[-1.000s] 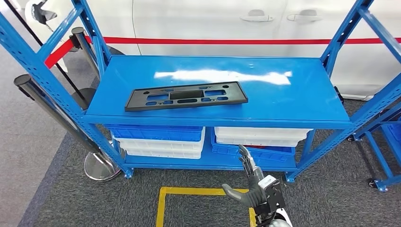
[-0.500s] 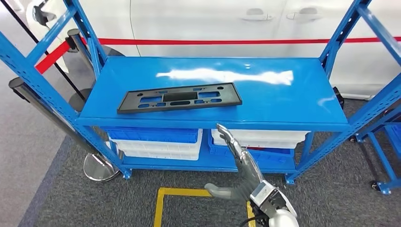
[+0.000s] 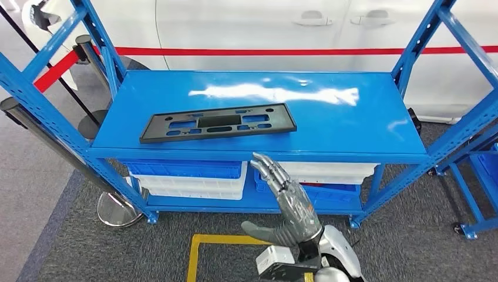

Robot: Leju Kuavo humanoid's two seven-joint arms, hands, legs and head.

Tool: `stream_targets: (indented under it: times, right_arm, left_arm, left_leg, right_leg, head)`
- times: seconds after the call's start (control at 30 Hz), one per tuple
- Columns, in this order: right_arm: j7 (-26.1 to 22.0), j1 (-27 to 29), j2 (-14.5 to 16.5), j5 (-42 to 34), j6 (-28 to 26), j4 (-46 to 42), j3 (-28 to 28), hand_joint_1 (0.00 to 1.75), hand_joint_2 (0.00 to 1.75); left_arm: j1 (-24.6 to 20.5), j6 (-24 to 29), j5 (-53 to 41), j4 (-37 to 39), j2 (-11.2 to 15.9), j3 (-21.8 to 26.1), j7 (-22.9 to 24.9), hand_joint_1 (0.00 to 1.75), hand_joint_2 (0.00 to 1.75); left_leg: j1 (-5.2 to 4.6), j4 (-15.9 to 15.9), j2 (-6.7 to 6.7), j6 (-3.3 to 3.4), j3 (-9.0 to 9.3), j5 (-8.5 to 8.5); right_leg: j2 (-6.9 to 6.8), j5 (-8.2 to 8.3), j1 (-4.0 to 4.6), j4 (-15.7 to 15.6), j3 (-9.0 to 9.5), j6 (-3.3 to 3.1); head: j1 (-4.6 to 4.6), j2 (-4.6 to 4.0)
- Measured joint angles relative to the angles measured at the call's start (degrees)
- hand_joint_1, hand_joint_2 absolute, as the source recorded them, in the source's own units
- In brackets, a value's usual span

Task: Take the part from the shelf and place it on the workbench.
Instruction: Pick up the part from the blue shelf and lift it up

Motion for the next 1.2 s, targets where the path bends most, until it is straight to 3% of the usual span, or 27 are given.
stream_targets:
  times: [0.07, 0.1, 0.2, 0.23, 0.27, 0.3, 0.37, 0.43, 0.53, 0.6, 0.7, 0.73, 0.77, 0.8, 0.9, 0.97, 1.03, 1.1, 1.2]
  right_arm:
    - [0.74, -0.63, 0.15, 3.99, -1.40, 0.89, 0.88, 0.00, 1.75]
    - [1.13, -0.98, 0.29, 6.00, -2.11, 1.43, 1.30, 0.00, 1.75]
    - [2.45, -1.90, 0.82, 11.61, -4.04, 4.08, 2.79, 0.00, 1.75]
    - [2.93, -2.13, 1.03, 13.39, -4.57, 5.26, 3.41, 0.00, 1.75]
    - [3.38, -2.39, 1.27, 15.17, -5.12, 6.42, 4.06, 0.00, 1.75]
    - [3.84, -2.69, 1.56, 16.84, -5.65, 7.47, 4.69, 0.00, 1.75]
    - [4.63, -3.64, 2.25, 19.84, -6.71, 9.36, 5.78, 0.00, 1.75]
    - [5.57, -4.63, 2.99, 22.61, -7.64, 11.17, 6.65, 0.00, 1.75]
    - [7.28, -5.22, 3.91, 26.58, -8.81, 12.95, 7.08, 0.00, 1.75]
    - [8.51, -6.43, 5.06, 29.09, -9.81, 15.25, 7.29, 0.00, 1.75]
    - [10.24, -8.33, 7.10, 32.53, -11.08, 19.83, 7.84, 0.00, 1.75]
    - [10.81, -8.73, 7.72, 33.70, -11.45, 21.35, 8.02, 0.00, 1.75]
    - [11.37, -9.17, 8.36, 34.85, -11.78, 22.88, 8.19, 0.00, 1.75]
    - [11.92, -9.70, 9.02, 35.99, -12.06, 24.43, 8.38, 0.00, 1.75]
    - [13.43, -11.55, 11.26, 39.41, -12.75, 28.92, 9.19, 0.00, 1.75]
    - [14.46, -12.40, 12.51, 41.37, -13.08, 31.39, 9.69, 0.00, 1.75]
    - [15.68, -12.75, 13.20, 42.73, -13.73, 33.12, 9.86, 0.00, 1.75]
    - [16.58, -13.37, 13.63, 43.40, -14.77, 35.20, 9.87, 0.00, 1.75]
    - [17.06, -14.29, 14.16, 43.79, -16.19, 38.97, 9.75, 0.00, 1.75]
  left_arm:
    - [-0.01, 0.00, 0.04, 0.06, 0.01, -0.48, 0.01, 0.00, 0.00]
    - [-0.05, 0.00, 0.09, 0.08, 0.01, -0.77, 0.01, 0.00, 0.00]
    - [-0.23, -0.02, 0.52, 0.14, 0.07, -1.54, 0.09, 0.00, 0.00]
    - [-0.25, -0.05, 0.73, 0.17, 0.09, -1.83, 0.15, 0.00, 0.00]
    - [-0.26, -0.09, 0.90, 0.22, 0.10, -2.16, 0.22, 0.00, 0.00]
    - [-0.28, -0.14, 1.00, 0.25, 0.11, -2.49, 0.28, 0.00, 0.00]
    - [-0.39, -0.22, 1.10, 0.26, 0.16, -3.04, 0.33, 0.00, 0.00]
    - [-0.54, -0.34, 1.24, 0.26, 0.27, -3.59, 0.38, 0.00, 0.00]
    - [-0.59, -0.56, 1.72, 0.26, 0.40, -4.16, 0.55, 0.00, 0.00]
    - [-0.72, -0.74, 2.01, 0.26, 0.54, -4.56, 0.70, 0.00, 0.00]
    - [-1.12, -1.13, 2.36, 0.36, 0.95, -5.69, 1.01, 0.00, 0.00]
    - [-1.15, -1.30, 2.57, 0.39, 1.10, -6.10, 1.13, 0.00, 0.00]
    - [-1.16, -1.47, 2.77, 0.43, 1.23, -6.50, 1.22, 0.00, 0.00]
    - [-1.16, -1.65, 2.94, 0.48, 1.38, -6.92, 1.29, 0.00, 0.00]
    - [-1.40, -2.31, 3.28, 0.65, 1.87, -8.17, 1.35, 0.00, 0.00]
    - [-1.56, -2.69, 3.41, 0.68, 1.97, -8.98, 1.31, 0.00, 0.00]
    - [-1.46, -2.95, 3.05, 0.76, 1.97, -9.90, 0.95, 0.00, 0.00]
    - [-1.33, -3.39, 2.68, 1.16, 1.96, -11.09, 0.29, 0.00, 0.00]
    - [-1.26, -5.00, 3.10, 2.04, 2.11, -12.98, -0.44, 0.00, 0.00]
  left_leg:
    - [0.21, -0.51, 0.05, 0.53, 0.20, 0.41]
    - [0.32, -0.81, 0.09, 0.87, 0.33, 0.60]
    - [0.19, -1.00, 0.12, 1.43, 0.29, 0.74]
    - [0.09, -1.00, 0.10, 1.46, 0.28, 0.74]
    - [0.00, -0.99, 0.07, 1.47, 0.31, 0.73]
    - [-0.08, -0.97, 0.03, 1.46, 0.38, 0.70]
    - [-0.24, -0.91, -0.05, 1.32, 0.54, 0.58]
    - [-0.50, -0.70, -0.07, 0.87, 0.43, 0.42]
    - [-0.45, -0.66, -0.03, -0.01, 0.22, 0.30]
    - [-0.33, 1.18, -0.01, -0.63, -0.46, -1.03]
    - [0.02, 10.53, -0.01, -1.56, -4.82, -5.68]
    - [0.18, 13.40, 0.00, -1.84, -6.28, -6.55]
    - [0.36, 14.64, 0.01, -2.09, -7.01, -6.40]
    - [0.58, 13.85, 0.03, -2.30, -6.77, -5.22]
    - [1.01, 3.43, 0.03, -2.68, -2.01, 0.00]
    - [0.77, 0.19, -0.12, -2.08, -0.54, 0.59]
    - [0.60, 0.05, -0.19, -1.04, -0.62, 0.74]
    - [0.66, -0.19, -0.12, -0.12, -0.57, 0.94]
    - [0.49, -0.32, 0.06, 0.96, -0.64, 0.98]
  right_leg:
    - [-0.06, -0.58, -0.08, 0.62, -0.17, 0.61]
    - [-0.06, -1.71, -0.08, 2.29, -0.92, 0.82]
    - [-0.05, -6.48, -0.12, 12.34, -5.99, 1.11]
    - [-0.06, -6.94, -0.11, 14.70, -7.25, 1.14]
    - [-0.06, -6.36, -0.11, 15.24, -7.63, 1.09]
    - [-0.06, -4.79, -0.09, 13.55, -6.88, 0.93]
    - [-0.07, -0.94, 0.07, 6.30, -3.34, 0.27]
    - [-0.08, 0.66, 0.34, 0.79, -0.76, -0.30]
    - [-0.02, 0.68, 0.45, -0.61, -0.31, -0.83]
    - [-0.06, 0.97, 0.13, -1.23, 0.03, -1.42]
    - [-0.26, 1.02, -0.02, -1.50, 0.31, -1.90]
    - [-0.30, 0.98, -0.03, -1.45, 0.32, -1.92]
    - [-0.31, 0.91, -0.07, -1.38, 0.32, -1.90]
    - [-0.25, 0.83, -0.13, -1.24, 0.33, -1.82]
    - [-0.07, 0.25, -0.30, -0.48, 0.30, -1.01]
    - [-0.03, 0.10, -0.16, -0.24, 0.17, -0.36]
    - [-0.01, 0.20, -0.09, -0.41, 0.17, 0.22]
    - [-0.05, -0.77, -0.20, 0.76, -0.28, 0.71]
    - [-0.09, -5.57, -0.20, 9.99, -4.71, 0.95]
  head:
    - [0.07, 0.00]
    - [0.15, 0.00]
    - [0.33, -0.01]
    - [0.34, -0.01]
    - [0.37, -0.01]
    - [0.38, -0.01]
    - [0.40, -0.01]
    - [0.35, -0.01]
    - [0.34, 0.00]
    - [0.19, 0.00]
    - [-0.12, 0.00]
    - [-0.16, 0.00]
    - [-0.19, 0.00]
    - [-0.24, 0.00]
    - [-0.33, 0.00]
    - [-0.39, 0.00]
    - [-0.36, 0.00]
    - [-0.26, 0.00]
    - [-0.08, 0.00]
